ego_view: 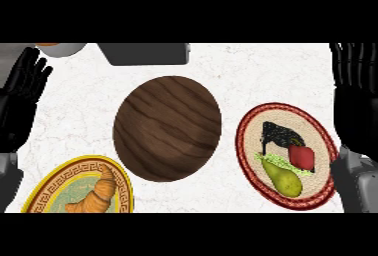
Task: Pick the bell pepper from the placemat and place it in the bowl
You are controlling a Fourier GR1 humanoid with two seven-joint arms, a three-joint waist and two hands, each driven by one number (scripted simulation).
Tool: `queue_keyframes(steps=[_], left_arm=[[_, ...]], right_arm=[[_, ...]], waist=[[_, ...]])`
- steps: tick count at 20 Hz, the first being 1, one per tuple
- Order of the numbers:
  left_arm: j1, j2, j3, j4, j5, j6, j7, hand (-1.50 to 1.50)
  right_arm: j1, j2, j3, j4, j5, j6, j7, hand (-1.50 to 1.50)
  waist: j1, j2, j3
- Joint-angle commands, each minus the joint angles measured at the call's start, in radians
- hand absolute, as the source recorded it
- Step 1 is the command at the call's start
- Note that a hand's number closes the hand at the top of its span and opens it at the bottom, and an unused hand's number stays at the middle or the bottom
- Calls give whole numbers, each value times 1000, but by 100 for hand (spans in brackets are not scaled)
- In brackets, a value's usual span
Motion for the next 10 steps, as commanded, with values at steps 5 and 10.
queue_keyframes(steps=[5,10], left_arm=[[7,-43,54,58,-19,33,-85,0],[38,-44,88,80,21,20,-65,0]], right_arm=[[51,77,307,-24,-41,226,36,-150],[272,63,248,-64,381,-174,-120,-150]], waist=[[37,-6,-8],[-15,-15,-6]])
